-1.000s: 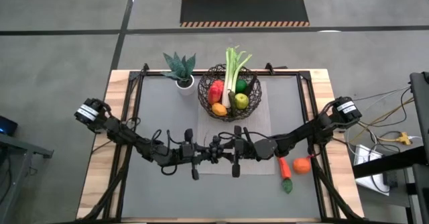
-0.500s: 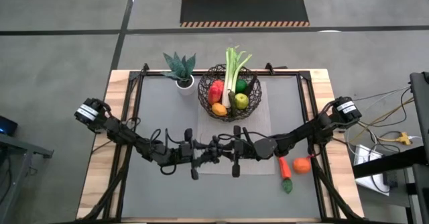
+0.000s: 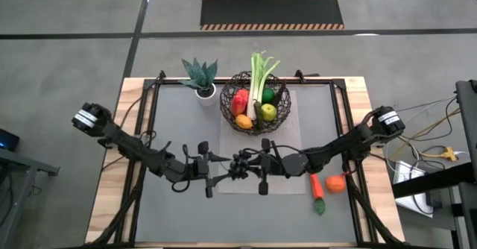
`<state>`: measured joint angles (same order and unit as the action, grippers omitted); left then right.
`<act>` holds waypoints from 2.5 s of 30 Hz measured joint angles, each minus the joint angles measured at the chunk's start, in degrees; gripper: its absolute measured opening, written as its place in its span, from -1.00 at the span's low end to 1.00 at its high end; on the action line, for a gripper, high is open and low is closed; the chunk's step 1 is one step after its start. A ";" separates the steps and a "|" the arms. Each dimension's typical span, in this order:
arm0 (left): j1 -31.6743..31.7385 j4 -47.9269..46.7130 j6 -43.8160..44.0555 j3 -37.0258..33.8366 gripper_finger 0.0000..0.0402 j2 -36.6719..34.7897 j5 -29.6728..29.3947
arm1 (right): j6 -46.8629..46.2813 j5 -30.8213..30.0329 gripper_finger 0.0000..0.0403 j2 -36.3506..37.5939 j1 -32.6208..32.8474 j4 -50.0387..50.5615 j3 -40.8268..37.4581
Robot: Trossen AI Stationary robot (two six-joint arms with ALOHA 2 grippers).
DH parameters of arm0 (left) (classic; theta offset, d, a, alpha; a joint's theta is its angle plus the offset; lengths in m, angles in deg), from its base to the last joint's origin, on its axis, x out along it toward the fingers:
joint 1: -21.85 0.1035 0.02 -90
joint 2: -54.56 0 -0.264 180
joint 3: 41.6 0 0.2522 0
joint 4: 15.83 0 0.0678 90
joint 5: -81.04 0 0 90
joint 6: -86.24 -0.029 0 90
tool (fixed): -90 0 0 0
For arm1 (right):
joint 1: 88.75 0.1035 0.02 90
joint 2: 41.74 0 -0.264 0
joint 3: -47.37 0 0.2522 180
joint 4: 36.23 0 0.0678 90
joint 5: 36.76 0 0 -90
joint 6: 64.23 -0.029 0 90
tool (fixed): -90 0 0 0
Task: Build produce basket
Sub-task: Put the dark purple grapes into the black wire basket, then put the orange carrot into the black wire basket
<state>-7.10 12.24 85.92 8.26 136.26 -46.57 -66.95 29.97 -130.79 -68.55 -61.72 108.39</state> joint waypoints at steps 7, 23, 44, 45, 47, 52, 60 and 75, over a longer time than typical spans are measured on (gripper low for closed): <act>-0.61 -12.04 -0.08 0.02 0.06 -6.84 -0.18 | 0.52 -8.27 -0.94 6.76 -0.02 17.85 2.99; -0.30 -21.49 -9.04 -0.02 0.06 -15.08 -0.50 | 0.98 -14.81 -0.94 8.24 -12.79 74.57 27.90; -0.50 -21.49 -11.99 0.04 0.06 -17.25 -0.20 | 2.56 4.20 -0.94 3.97 -44.91 83.36 27.70; -0.50 -21.47 -11.96 0.04 0.06 -17.25 -0.20 | 2.58 4.21 -0.94 3.44 -45.03 83.26 27.72; -0.50 -21.55 -11.84 0.04 0.06 -17.25 -0.18 | 2.77 4.23 -0.94 2.21 -45.00 82.94 27.72; -0.56 -21.90 -9.29 0.04 0.06 -17.25 -0.14 | 3.32 4.25 -0.94 -0.86 -45.00 81.08 27.72; -0.85 -21.87 -8.98 0.02 0.06 -16.91 0.02 | 2.71 4.24 -0.68 -2.66 -45.00 80.85 28.00; -0.87 -21.86 -7.62 0.00 0.06 -16.55 0.00 | -4.44 4.45 -0.06 -1.71 -44.81 91.95 36.36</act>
<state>-7.97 -9.62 78.30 8.26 119.71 -46.57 -71.39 34.42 -132.50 -113.36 30.24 144.75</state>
